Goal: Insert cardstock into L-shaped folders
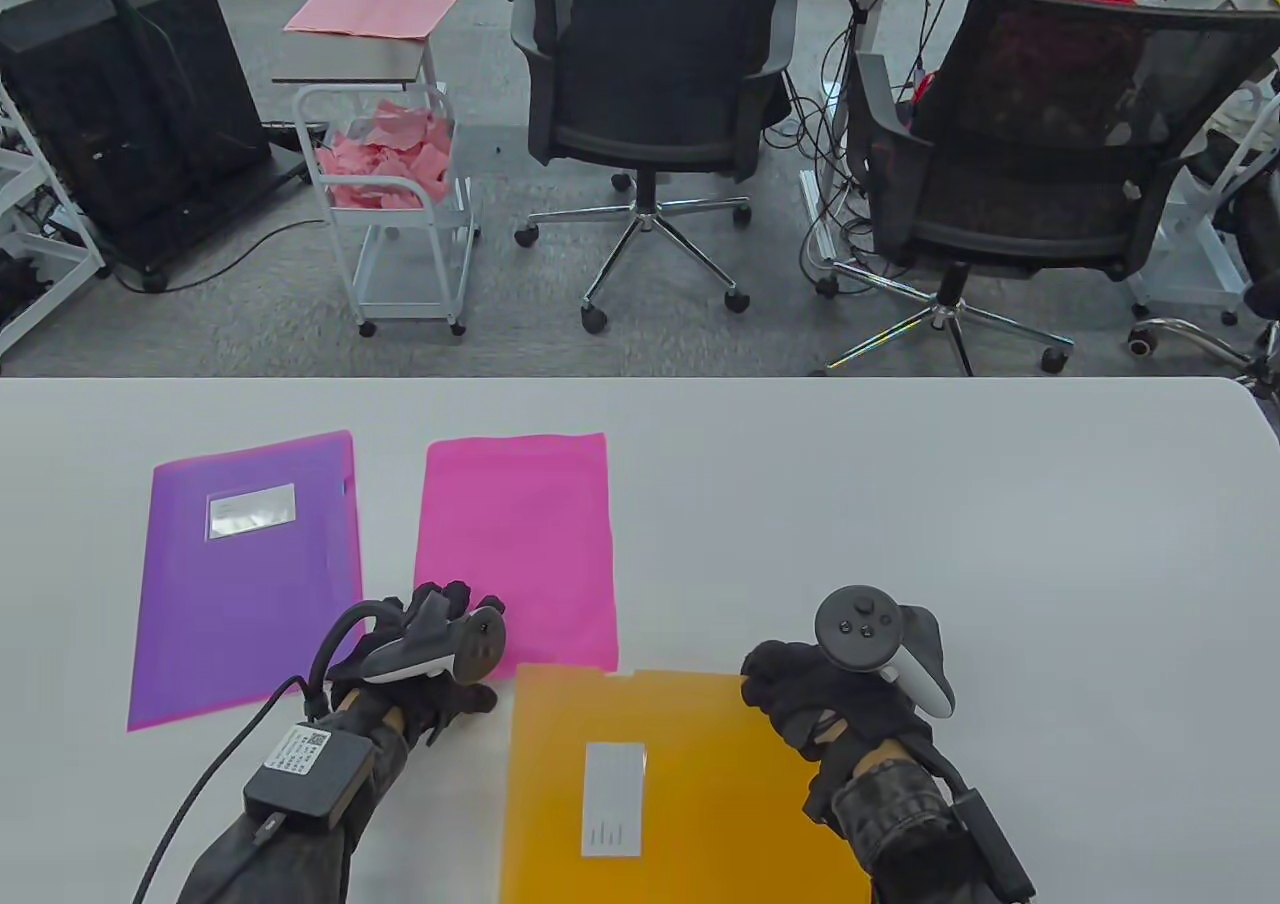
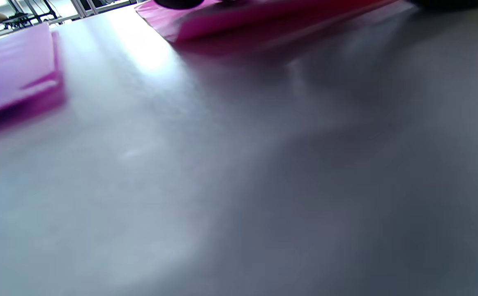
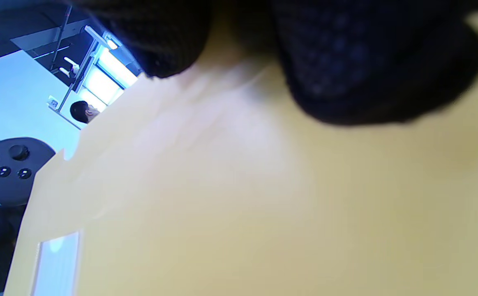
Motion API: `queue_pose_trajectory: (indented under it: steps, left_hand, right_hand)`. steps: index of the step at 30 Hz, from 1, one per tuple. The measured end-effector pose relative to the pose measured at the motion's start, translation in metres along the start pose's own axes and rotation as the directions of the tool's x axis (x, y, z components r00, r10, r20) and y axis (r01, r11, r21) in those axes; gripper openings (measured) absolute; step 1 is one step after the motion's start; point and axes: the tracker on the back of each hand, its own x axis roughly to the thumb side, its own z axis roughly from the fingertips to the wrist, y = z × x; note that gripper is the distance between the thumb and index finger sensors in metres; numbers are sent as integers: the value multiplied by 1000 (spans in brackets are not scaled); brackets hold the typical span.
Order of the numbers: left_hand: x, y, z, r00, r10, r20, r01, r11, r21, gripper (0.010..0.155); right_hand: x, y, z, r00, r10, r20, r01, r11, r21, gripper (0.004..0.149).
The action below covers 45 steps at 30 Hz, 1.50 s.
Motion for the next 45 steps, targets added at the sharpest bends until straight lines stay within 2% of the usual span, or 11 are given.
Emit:
queue_pose_trajectory:
  steps: [6, 11, 15, 17, 19, 24, 31, 34, 36, 39, 45]
  left_hand:
    - [25, 0, 15, 956, -270, 111, 252, 956, 151, 58]
    - [41, 0, 25, 857, -510, 72, 465, 826, 319, 45]
    - [16, 24, 37, 992, -124, -18, 118, 873, 473, 44]
    - [-8, 49, 57, 972, 235, -23, -179, 796, 578, 44]
    - [-28, 71, 79, 883, 464, 70, -387, 637, 667, 44]
    - [-79, 90, 135, 376, 828, 417, -843, 118, 524, 43]
    - [-107, 13, 137, -56, 966, 254, -977, -105, 186, 43]
    - [-98, -20, 126, -60, 997, 58, -998, -62, 28, 44]
    - [-83, -26, 118, 184, 982, -36, -981, 182, -69, 44]
    - [-57, -21, 108, 377, 924, -61, -925, 373, -73, 44]
    - [-15, -24, 99, 434, 899, -63, -881, 408, -240, 44]
  right_hand:
    - [-6, -2, -1, 999, -28, -22, 28, 1000, 4, 44]
    - [-6, -2, 0, 999, -21, -28, 21, 1000, 5, 44]
    - [-7, -4, 1, 999, -29, -22, 28, 1000, -12, 43]
    - [-8, -6, 1, 999, -48, -16, 47, 999, -27, 43]
    - [-10, -7, 1, 998, -66, -12, 65, 997, -41, 44]
    - [-13, -12, 4, 992, -128, 4, 128, 988, -83, 43]
    - [-10, -17, 8, 985, -164, 58, 171, 976, -137, 43]
    - [-9, -15, 7, 983, -168, 70, 178, 970, -165, 43]
    - [-7, -13, 7, 986, -154, 60, 164, 965, -205, 43]
    - [-2, -9, 7, 995, -92, 25, 95, 969, -229, 42]
    - [10, 1, 4, 996, -79, 36, 85, 971, -221, 42]
